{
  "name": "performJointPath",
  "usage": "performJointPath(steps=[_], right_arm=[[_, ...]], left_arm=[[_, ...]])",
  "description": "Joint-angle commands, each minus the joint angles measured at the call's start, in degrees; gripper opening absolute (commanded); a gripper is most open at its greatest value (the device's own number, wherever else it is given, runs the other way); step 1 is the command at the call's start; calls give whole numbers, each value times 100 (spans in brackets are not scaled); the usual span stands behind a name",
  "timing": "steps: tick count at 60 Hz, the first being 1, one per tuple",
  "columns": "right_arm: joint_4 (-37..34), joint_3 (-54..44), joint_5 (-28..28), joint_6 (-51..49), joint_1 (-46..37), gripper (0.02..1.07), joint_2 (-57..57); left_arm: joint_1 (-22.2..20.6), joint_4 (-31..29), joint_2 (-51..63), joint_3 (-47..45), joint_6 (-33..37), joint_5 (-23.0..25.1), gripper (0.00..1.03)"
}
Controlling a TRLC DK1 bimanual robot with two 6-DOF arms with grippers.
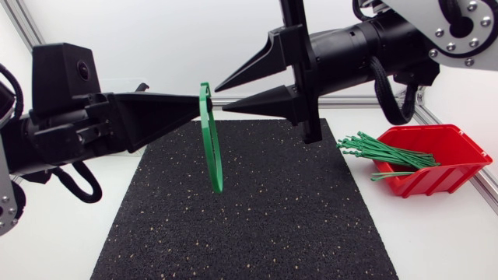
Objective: Take a green cable tie from the red box, thread the tail through the head to close it, then place it in the transparent bin on the left.
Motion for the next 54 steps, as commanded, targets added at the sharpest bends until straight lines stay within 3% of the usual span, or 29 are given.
performJointPath(steps=[1, 44, 54], right_arm=[[-37, 229, 14, -57, 46, 35, 82], [-63, 440, 23, -22, 327, 35, -32], [7, 432, 49, -22, 292, 21, -58]], left_arm=[[-13, 139, -74, -23, 23, 81, 3], [-22, 165, -57, -23, 32, 99, 3], [-22, 165, -57, -32, 32, 99, 3]])
